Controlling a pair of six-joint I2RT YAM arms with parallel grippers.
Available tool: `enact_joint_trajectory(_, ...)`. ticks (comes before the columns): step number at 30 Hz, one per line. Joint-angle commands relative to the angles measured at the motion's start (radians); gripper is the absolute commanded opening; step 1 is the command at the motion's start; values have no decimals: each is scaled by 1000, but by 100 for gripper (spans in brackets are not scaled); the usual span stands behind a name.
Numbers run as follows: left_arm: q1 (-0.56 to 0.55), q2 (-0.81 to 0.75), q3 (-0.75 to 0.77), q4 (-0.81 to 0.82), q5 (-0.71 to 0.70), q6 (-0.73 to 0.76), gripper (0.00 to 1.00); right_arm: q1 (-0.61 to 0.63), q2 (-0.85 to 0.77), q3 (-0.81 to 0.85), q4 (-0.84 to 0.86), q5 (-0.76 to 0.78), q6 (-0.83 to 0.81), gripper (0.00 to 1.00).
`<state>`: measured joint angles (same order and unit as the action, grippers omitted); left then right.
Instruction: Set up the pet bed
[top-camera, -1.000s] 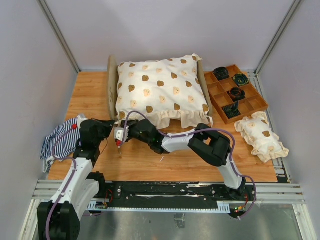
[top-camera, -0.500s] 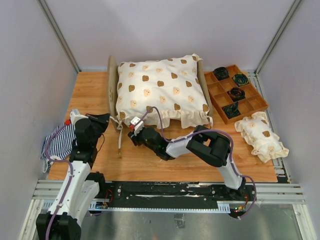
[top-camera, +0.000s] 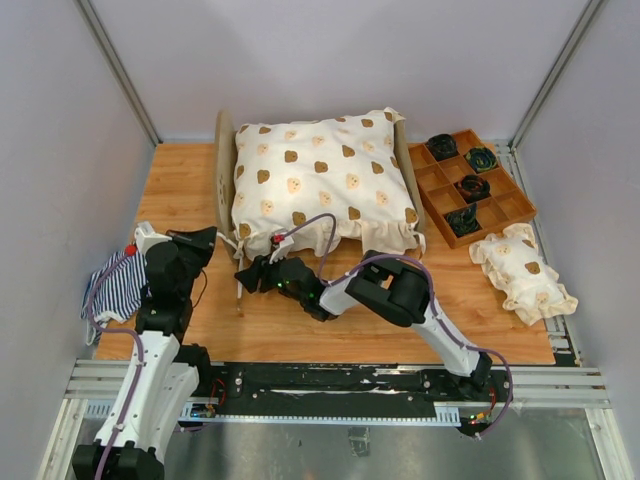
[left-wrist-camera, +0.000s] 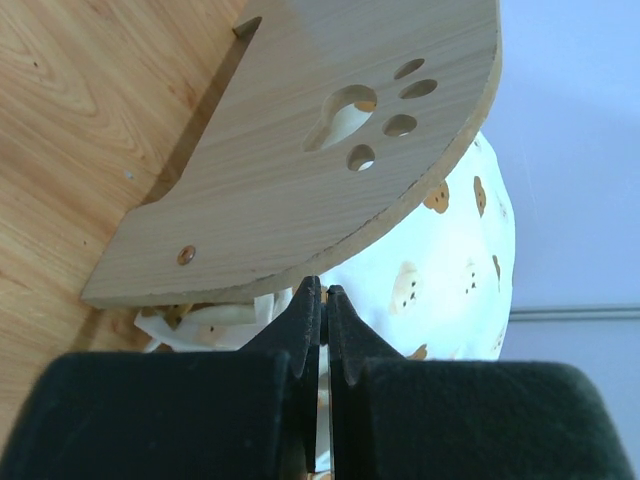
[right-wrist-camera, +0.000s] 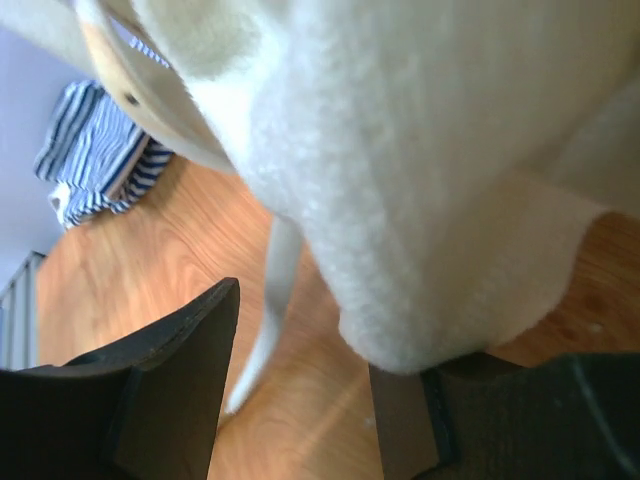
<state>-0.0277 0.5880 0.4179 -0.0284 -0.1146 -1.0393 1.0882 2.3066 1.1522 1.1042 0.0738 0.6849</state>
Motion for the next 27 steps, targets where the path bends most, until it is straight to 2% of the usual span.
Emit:
enact_joint_trajectory(1, 8, -4, -18, 32, 9, -50, 0, -10, 65, 73, 63, -17, 181, 54)
enact_joint_trajectory(6, 8, -5, -25, 40, -27, -57, 0, -17, 99, 72, 70, 14, 219, 51)
enact_joint_trajectory(9, 8, -4, -28, 55, -41, -54, 0, -25, 106, 77, 41, 8, 212, 37)
enact_joint_trajectory(11, 8, 0, -21, 69, -48, -45, 0, -25, 109, 83, 21, 3, 190, 32)
enact_joint_trajectory(14, 8, 10, -4, 67, -59, -34, 0, -23, 130, 111, -18, -22, 188, 31)
enact_joint_trajectory(18, 8, 8, 1, 59, -60, -50, 0, -8, 164, 162, -60, -32, 212, 35)
enact_joint_trajectory(22, 8, 5, 7, 60, -70, -47, 0, 2, 166, 166, -118, 4, 238, 32)
enact_joint_trajectory(24, 8, 8, 16, 60, -78, -32, 0, 2, 167, 152, -103, 14, 246, 25)
enact_joint_trajectory(27, 8, 12, 25, 65, -94, -16, 0, 3, 165, 141, -89, 16, 231, 3)
